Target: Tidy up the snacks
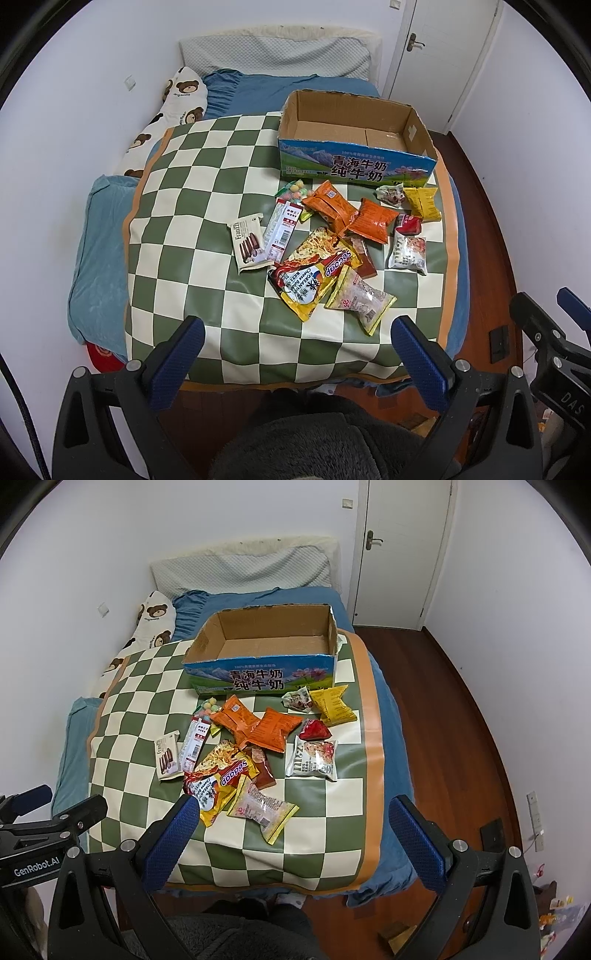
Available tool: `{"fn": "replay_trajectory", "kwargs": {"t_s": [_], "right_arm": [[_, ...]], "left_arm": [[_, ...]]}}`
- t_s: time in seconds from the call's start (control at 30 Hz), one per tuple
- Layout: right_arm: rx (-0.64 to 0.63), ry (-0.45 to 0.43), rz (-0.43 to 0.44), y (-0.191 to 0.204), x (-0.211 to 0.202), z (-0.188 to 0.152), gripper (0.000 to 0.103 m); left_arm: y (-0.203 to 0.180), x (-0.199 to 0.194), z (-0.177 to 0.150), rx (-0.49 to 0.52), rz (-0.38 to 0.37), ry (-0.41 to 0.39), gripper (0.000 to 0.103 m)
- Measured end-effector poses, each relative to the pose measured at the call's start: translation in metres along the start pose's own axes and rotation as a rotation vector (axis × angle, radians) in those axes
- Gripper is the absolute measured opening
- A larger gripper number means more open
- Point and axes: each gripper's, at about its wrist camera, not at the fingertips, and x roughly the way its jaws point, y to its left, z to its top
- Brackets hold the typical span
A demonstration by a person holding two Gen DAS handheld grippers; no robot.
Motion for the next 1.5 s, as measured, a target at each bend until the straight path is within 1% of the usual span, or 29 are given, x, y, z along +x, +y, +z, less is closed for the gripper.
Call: {"fn": "replay_trajectory", "kwargs": {"t_s": [0.2, 0.27, 0.63, 1.2, 1.5], "right_arm": [[-0.002, -0.002, 0.003, 0.001, 0.001, -0.001, 0.103], [-0.004, -0.004, 0.003, 0.006, -0.006, 0.003, 0.103], [-0.003, -0.004, 0.007, 0.007, -0.004, 0.002, 0.103], [0.0, -0.009, 0.011, 0.006, -0.005, 0.002, 0.103], [-0.001, -0.015, 0.013, 0.005, -0.005, 0.004, 0.103]], "left_arm": [[0.0, 0.0, 0.0, -0.001, -0.003, 0.0, 0.103], [0.0, 0.0, 0.0, 0.0, -0.002, -0.001, 0.103], [0.001, 0.0, 0.0, 0.0, -0.007, -0.003, 0.103], [-0.007, -0.007, 0.002, 0.003, -0.013, -0.007, 0.103], [-0.011, -0.017, 0.006, 0.001, -0.018, -0.009, 0.103]]}}
